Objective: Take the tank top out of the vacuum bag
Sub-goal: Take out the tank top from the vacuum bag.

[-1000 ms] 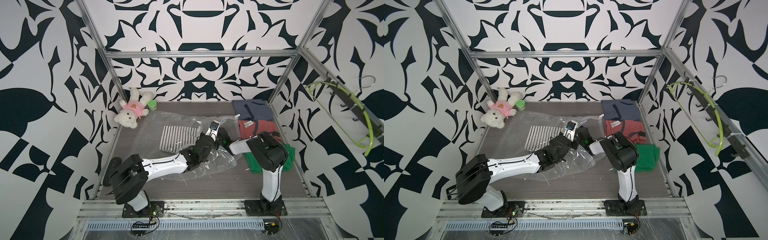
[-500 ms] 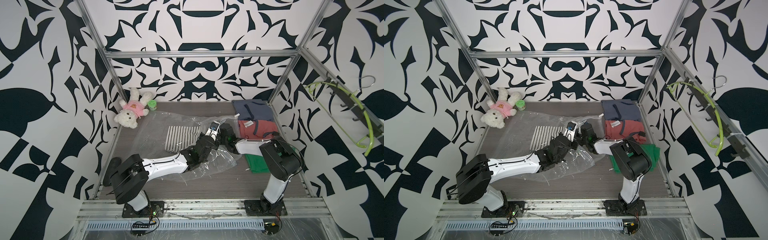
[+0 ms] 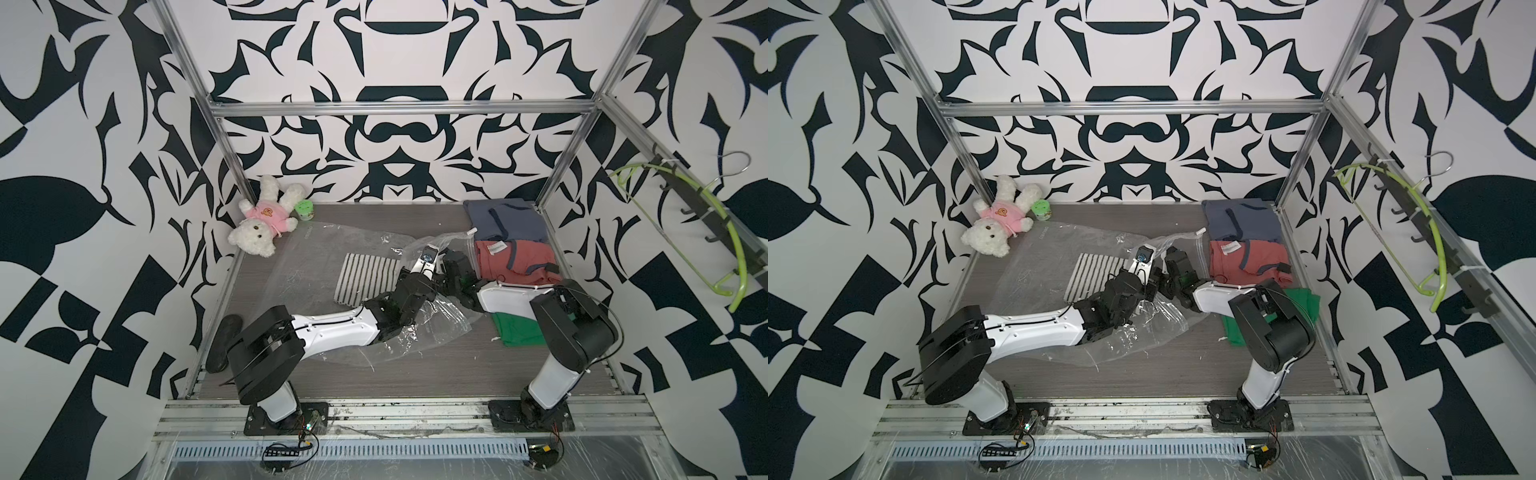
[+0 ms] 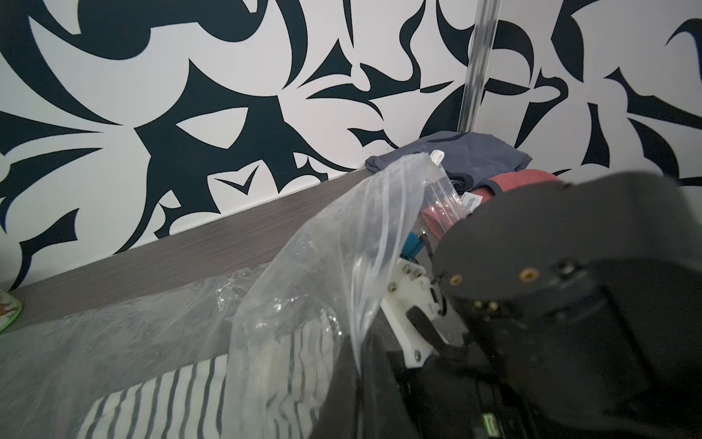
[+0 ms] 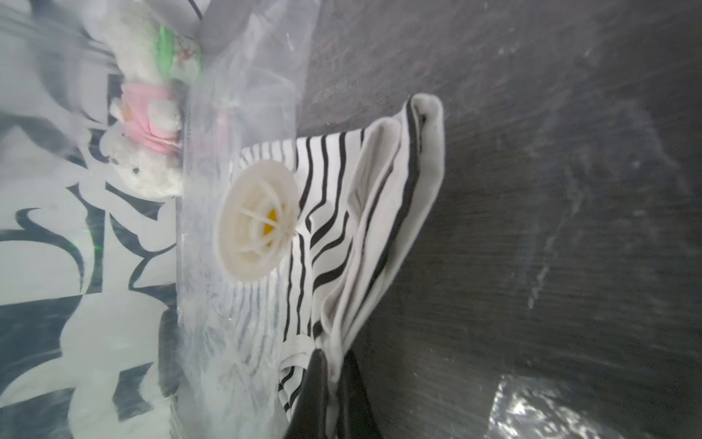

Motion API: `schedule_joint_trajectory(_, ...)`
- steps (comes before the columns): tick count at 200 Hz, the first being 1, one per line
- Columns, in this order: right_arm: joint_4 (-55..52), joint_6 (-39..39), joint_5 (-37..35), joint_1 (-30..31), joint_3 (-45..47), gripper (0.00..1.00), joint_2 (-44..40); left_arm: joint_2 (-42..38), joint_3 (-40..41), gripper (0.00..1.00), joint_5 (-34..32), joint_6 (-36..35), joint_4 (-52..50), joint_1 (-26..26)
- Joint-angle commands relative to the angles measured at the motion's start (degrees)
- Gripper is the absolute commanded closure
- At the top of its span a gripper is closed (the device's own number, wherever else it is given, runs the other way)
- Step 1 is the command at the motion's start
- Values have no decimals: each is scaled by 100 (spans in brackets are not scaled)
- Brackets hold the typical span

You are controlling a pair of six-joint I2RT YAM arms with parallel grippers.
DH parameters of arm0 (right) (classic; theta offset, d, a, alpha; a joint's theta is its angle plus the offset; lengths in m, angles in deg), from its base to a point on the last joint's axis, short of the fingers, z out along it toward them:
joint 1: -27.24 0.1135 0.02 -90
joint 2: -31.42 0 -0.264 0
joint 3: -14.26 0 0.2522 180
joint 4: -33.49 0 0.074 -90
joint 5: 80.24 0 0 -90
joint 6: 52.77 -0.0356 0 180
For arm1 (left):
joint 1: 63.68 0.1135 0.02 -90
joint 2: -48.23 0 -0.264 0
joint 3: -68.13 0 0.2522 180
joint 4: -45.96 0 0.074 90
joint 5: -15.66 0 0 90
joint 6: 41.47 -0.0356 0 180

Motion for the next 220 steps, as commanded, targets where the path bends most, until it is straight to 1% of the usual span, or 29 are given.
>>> schedule_joint_trajectory(1,-245,179,-183,-79,-60,100,-272,36,-88,100,-67,56,40,43)
schedule_joint_trajectory(38,-398,170,-279,-146,99,100,-422,18,-66,100,-55,98,31,43)
schedule_joint_trajectory(87,-454,136,-361,-172,293,100,-420,131,-158,100,-44,131,-28,52)
schedule_joint_trajectory(133,-957,402,-639,-181,286,100,-1008,180,-235,100,-38,171,-107,52)
schedule_joint_trajectory(171,-1197,401,-552,-284,418,100,-1231,193,-246,100,-81,187,-143,53)
schedule_joint_trajectory(220,-1075,141,-518,-374,768,100,-1131,220,-239,100,-74,232,-197,61)
